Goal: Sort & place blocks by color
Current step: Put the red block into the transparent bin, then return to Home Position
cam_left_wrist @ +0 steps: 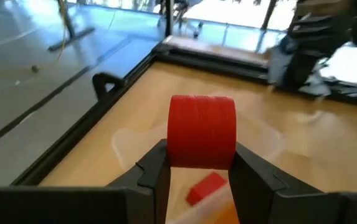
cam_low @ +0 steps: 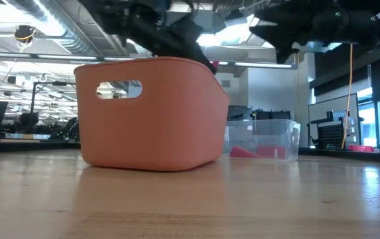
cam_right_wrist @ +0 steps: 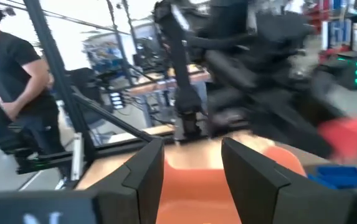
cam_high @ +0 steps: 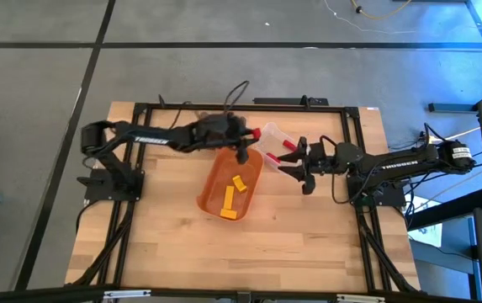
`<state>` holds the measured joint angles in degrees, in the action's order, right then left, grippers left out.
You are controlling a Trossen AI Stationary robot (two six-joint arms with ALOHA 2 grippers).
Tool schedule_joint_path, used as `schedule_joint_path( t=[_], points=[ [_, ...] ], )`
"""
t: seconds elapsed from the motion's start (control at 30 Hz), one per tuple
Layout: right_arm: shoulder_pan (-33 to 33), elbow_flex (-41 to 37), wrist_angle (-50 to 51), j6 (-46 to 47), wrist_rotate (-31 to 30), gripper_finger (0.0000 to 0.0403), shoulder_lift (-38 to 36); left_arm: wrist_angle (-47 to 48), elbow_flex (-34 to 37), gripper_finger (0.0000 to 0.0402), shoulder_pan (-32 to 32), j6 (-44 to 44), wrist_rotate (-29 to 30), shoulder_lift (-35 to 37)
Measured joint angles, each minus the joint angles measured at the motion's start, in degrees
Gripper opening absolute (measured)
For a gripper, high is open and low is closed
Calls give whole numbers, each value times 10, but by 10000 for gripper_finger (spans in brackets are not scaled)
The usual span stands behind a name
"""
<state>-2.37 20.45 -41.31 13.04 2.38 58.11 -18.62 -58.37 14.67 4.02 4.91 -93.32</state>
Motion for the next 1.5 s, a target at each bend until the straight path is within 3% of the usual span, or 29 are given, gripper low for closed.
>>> schedule_joint_path(
  t=[0.33, 0.7, 0.83, 1.2, 1.5],
  points=[
    [0, 0, -44, -30, 22, 163, 0, 32, -107, 118, 41, -1, -2, -125],
    [0, 0, -44, -28, 22, 163, 0, 29, -127, 118, 24, -17, -45, -172],
    [0, 0, -48, -29, 22, 163, 0, 24, -127, 132, 17, -72, -44, -171],
    [0, 0, -48, -28, 22, 163, 0, 10, -127, 231, 16, -72, -40, -163],
    [0, 0, -47, -44, 22, 163, 0, 155, -110, 236, 17, -46, -23, -16]
  ],
)
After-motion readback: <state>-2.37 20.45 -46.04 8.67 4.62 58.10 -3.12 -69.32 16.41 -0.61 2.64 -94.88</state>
